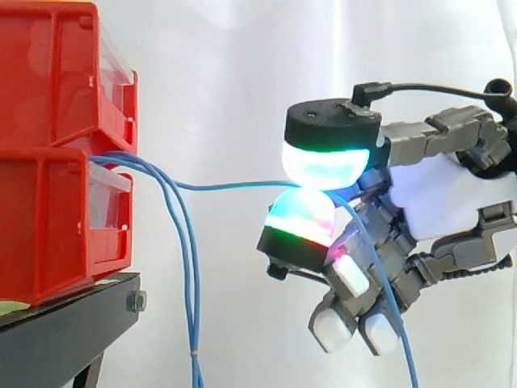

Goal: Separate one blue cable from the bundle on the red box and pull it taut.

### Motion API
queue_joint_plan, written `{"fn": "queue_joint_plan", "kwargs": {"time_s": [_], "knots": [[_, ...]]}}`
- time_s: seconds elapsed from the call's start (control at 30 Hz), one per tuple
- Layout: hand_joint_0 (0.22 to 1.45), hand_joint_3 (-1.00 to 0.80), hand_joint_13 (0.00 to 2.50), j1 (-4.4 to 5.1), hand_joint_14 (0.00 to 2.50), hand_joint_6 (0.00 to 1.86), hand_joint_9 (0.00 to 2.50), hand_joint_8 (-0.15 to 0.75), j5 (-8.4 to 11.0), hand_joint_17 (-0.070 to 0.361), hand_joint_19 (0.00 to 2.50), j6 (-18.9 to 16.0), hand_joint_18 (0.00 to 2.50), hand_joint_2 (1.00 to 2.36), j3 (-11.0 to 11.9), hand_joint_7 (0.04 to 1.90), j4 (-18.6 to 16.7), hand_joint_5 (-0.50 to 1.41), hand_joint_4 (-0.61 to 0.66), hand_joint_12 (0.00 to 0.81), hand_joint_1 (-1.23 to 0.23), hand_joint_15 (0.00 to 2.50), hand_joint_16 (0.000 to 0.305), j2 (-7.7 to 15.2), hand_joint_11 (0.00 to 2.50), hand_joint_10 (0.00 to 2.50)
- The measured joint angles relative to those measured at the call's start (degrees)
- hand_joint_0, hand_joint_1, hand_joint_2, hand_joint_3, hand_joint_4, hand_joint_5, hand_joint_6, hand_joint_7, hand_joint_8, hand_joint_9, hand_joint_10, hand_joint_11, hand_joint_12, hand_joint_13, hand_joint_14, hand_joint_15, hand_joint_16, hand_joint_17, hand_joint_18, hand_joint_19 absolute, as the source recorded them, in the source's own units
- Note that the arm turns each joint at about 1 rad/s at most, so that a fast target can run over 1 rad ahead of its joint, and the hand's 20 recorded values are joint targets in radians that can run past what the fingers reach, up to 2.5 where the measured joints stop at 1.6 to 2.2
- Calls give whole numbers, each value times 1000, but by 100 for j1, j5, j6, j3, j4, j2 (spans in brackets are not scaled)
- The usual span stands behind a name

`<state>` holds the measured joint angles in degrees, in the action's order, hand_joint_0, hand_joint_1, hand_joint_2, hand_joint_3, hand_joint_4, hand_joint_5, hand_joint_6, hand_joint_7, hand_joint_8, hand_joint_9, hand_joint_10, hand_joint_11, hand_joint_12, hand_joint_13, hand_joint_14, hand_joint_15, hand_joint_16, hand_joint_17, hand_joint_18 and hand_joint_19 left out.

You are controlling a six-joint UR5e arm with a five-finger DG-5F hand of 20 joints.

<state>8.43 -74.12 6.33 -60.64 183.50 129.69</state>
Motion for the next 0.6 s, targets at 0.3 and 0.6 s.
{"fn": "queue_joint_plan", "kwargs": {"time_s": [0.3,0.6], "knots": [[624,28,825,21,11,914,1033,384,34,123,388,4,884,1011,-1,1203,326,-138,-55,433,-810,371,55,-151,614,12],[625,42,819,28,10,916,1034,387,118,125,376,4,880,1008,-191,1207,293,-135,-62,442,-813,362,56,-162,620,14]]}}
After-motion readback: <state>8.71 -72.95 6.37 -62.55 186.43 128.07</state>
